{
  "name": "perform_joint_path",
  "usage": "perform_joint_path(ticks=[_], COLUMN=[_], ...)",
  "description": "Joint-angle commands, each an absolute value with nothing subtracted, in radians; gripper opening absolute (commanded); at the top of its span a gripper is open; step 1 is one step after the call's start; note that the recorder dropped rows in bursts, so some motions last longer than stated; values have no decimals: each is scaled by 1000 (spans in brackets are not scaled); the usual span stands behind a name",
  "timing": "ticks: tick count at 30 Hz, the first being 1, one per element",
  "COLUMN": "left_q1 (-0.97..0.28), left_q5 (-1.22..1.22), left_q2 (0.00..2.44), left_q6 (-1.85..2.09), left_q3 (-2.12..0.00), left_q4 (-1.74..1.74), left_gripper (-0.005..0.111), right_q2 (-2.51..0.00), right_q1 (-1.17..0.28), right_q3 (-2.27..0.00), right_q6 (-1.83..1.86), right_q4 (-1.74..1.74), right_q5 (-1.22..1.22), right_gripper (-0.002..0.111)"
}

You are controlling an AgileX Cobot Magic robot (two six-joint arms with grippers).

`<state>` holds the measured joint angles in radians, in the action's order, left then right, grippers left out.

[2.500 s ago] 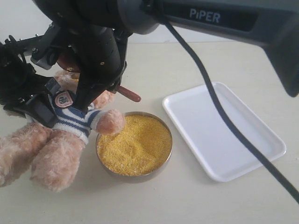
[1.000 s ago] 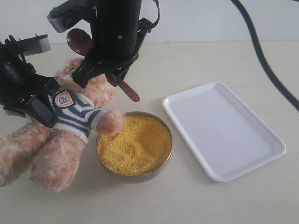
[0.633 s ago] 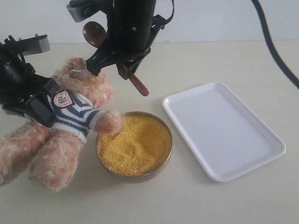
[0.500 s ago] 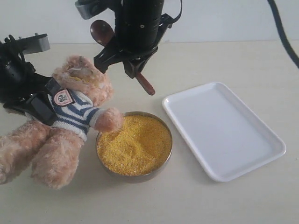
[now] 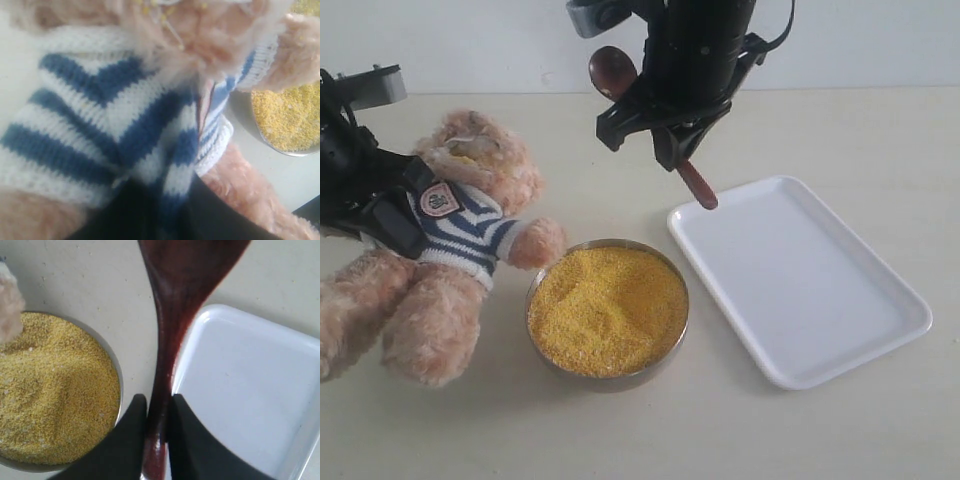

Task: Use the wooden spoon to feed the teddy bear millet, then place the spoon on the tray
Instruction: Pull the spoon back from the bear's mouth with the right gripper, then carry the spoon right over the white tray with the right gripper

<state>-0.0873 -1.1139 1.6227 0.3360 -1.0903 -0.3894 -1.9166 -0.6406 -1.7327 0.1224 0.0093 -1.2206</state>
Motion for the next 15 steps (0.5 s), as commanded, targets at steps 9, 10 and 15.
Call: perform_joint_path(ticks=[9,10,15], left_q1=[-20,-7,30], left_q5=[-1096,-1092,-1089], left_q2=[1612,1612,1612], left_q6=[330,330,330], left_q3=[-1101,-1101,-1101], left_q4=[-393,-393,-393], left_gripper=[4,4,4], right_q2=[-1904,-1904,-1904], right_q1=[-625,-625,-588], right_q3=[-1698,-1698,-1694], right_q6=[116,116,92], right_q4=[18,18,21], right_q5=[-1221,-1221,-1221], right_gripper=[0,0,0])
